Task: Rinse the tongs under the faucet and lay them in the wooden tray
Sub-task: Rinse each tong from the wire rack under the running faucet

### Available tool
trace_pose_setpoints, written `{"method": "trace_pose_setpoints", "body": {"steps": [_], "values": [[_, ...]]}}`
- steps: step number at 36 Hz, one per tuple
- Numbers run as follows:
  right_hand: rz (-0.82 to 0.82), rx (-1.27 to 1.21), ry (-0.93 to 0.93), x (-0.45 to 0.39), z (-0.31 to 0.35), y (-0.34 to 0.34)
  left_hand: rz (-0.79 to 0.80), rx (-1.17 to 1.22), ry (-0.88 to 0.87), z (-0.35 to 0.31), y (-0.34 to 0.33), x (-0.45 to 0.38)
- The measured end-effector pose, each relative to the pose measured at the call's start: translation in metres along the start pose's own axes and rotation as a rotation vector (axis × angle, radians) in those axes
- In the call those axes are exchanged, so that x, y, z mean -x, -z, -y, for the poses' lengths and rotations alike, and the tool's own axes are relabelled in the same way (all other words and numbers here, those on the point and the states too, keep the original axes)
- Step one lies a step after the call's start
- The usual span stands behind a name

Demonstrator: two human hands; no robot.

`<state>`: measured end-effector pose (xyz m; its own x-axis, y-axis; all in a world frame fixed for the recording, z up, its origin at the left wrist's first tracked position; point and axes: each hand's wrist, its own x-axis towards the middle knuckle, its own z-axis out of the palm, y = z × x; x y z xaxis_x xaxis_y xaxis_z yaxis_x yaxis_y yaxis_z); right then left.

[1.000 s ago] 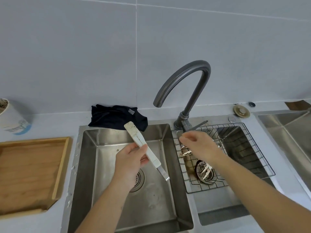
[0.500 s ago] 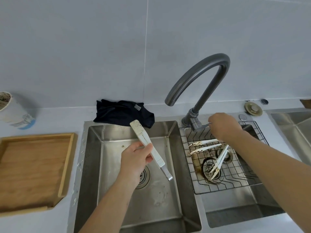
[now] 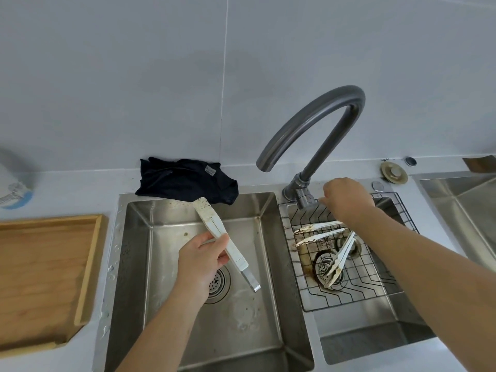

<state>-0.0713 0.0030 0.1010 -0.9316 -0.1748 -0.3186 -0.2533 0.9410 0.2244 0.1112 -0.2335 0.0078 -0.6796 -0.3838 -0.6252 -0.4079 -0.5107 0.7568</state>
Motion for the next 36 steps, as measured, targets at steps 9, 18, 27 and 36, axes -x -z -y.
{"method": "trace_pose_setpoints", "body": {"steps": [9, 18, 27, 36], "values": [[-0.017, -0.032, 0.007, 0.003, -0.002, -0.006, -0.013, 0.002, -0.002, 0.002, 0.004, 0.004], [-0.046, -0.032, 0.008, 0.007, -0.003, -0.01, -0.039, 0.008, 0.004, 0.005, 0.01, -0.001], [-0.226, -0.26, 0.048, 0.024, 0.013, -0.013, -0.031, 0.055, 0.011, -0.001, 0.0, 0.0], [0.111, -0.72, 0.168, 0.043, 0.072, -0.02, -0.022, 0.141, 0.036, -0.005, -0.031, -0.002]]}}
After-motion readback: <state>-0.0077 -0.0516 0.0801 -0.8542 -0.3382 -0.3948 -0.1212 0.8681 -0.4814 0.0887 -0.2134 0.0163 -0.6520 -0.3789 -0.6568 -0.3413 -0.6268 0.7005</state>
